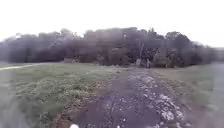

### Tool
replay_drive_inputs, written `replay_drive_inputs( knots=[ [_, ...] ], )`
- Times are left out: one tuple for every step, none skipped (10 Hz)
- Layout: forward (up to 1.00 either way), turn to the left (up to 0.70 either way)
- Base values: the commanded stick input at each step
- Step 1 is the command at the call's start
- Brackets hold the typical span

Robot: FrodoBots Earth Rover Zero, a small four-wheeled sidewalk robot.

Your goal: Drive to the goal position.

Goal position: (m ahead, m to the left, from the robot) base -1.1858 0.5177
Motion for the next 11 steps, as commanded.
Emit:
replay_drive_inputs(
  knots=[
    [0.00, -0.81],
    [0.00, -0.74],
    [0.00, -0.39],
    [0.00, -0.04],
    [0.85, 0.00],
    [0.85, 0.00],
    [0.85, 0.00],
    [0.85, 0.00],
    [0.85, 0.00],
    [0.85, 0.00],
    [0.00, 0.00]
  ],
)
